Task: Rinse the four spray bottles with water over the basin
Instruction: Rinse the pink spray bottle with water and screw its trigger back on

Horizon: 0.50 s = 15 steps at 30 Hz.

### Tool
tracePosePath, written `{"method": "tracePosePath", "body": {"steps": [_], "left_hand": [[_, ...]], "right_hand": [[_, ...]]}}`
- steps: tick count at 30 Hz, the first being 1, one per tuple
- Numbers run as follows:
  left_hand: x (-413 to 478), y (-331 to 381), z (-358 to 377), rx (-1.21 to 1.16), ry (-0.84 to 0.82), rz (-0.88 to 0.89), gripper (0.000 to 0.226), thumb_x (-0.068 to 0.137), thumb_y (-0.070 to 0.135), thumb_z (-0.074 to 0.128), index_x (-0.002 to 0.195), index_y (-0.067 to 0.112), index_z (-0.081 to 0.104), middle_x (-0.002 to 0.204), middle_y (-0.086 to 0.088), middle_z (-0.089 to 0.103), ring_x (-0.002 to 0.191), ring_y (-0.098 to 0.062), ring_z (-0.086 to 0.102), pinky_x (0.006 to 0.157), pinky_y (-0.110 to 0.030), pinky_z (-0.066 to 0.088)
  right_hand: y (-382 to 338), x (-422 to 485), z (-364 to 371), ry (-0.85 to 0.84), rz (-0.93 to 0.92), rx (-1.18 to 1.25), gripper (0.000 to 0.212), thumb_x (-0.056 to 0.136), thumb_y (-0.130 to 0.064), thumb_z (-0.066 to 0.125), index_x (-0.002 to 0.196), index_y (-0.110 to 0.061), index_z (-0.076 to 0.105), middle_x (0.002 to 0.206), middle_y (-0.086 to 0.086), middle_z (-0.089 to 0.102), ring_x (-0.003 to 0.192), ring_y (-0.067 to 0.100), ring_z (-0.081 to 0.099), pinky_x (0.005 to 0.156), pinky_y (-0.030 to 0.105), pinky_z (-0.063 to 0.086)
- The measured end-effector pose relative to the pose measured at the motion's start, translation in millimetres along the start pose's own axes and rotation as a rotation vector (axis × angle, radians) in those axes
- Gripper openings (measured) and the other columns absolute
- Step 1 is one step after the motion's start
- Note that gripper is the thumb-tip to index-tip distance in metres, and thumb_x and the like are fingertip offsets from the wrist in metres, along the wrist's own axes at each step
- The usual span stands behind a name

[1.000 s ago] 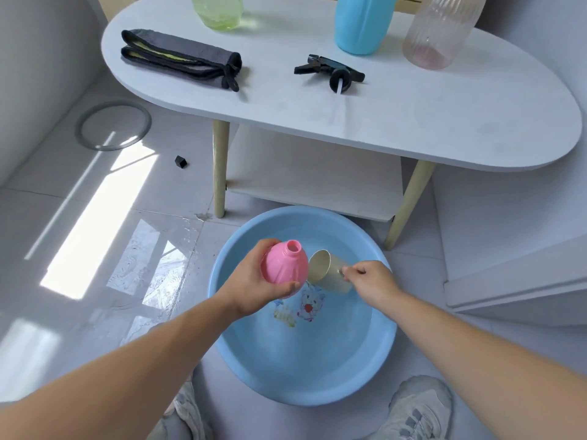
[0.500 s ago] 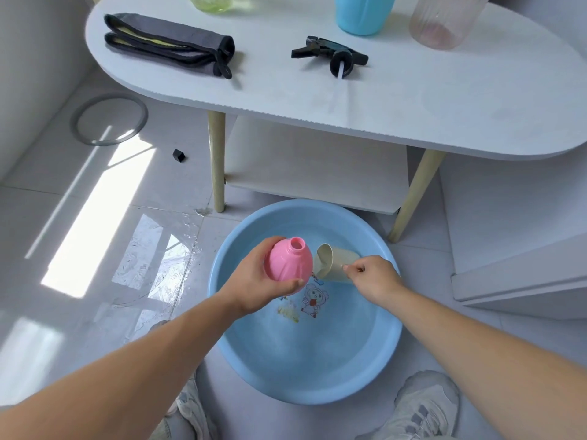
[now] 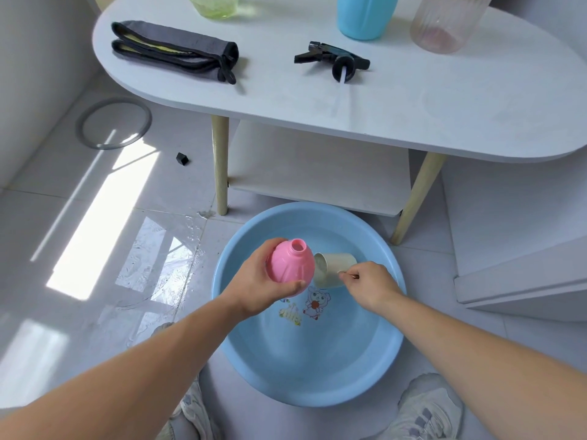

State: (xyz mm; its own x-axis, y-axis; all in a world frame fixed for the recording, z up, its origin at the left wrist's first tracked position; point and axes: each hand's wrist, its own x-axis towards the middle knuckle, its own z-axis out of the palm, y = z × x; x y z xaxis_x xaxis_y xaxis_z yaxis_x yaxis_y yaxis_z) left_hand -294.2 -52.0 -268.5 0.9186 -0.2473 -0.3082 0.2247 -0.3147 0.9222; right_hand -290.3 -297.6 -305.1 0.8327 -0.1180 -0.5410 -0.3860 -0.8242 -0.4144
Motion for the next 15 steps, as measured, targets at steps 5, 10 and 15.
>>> {"method": "tracePosePath", "body": {"steps": [5, 10, 15], "left_hand": [[-1.8, 1.9, -4.0, -0.003, 0.009, 0.006, 0.068, 0.077, 0.011, 0.091, 0.128, 0.034, 0.052, 0.119, 0.011, 0.061, 0.096, 0.005, 0.064, 0.066, -0.011, 0.054], [-4.4, 5.4, -7.0, 0.008, 0.03, 0.03, 0.069, 0.076, 0.014, 0.092, 0.126, 0.037, 0.05, 0.118, 0.016, 0.06, 0.096, 0.014, 0.062, 0.068, -0.009, 0.053], [-7.6, 12.8, -7.7, -0.004, 0.054, 0.053, 0.068, 0.076, 0.013, 0.092, 0.126, 0.035, 0.051, 0.116, 0.016, 0.06, 0.091, 0.018, 0.061, 0.063, -0.007, 0.052]], "right_hand": [[-0.3, -0.7, -8.5, 0.035, 0.013, 0.151, 0.047, 0.097, -0.037, 0.058, 0.059, -0.015, 0.039, 0.059, 0.001, 0.036, 0.055, 0.02, 0.033, 0.056, 0.031, 0.027], [6.5, -5.8, -21.6, 0.06, 0.027, 0.409, 0.037, 0.094, -0.038, 0.063, 0.074, -0.006, 0.069, 0.087, 0.022, 0.07, 0.085, 0.039, 0.067, 0.066, 0.03, 0.042], [3.2, -17.4, -45.6, 0.062, -0.019, 0.658, 0.03, 0.095, -0.028, 0.066, 0.073, -0.007, 0.069, 0.088, 0.013, 0.072, 0.087, 0.023, 0.072, 0.095, 0.037, 0.053]]}}
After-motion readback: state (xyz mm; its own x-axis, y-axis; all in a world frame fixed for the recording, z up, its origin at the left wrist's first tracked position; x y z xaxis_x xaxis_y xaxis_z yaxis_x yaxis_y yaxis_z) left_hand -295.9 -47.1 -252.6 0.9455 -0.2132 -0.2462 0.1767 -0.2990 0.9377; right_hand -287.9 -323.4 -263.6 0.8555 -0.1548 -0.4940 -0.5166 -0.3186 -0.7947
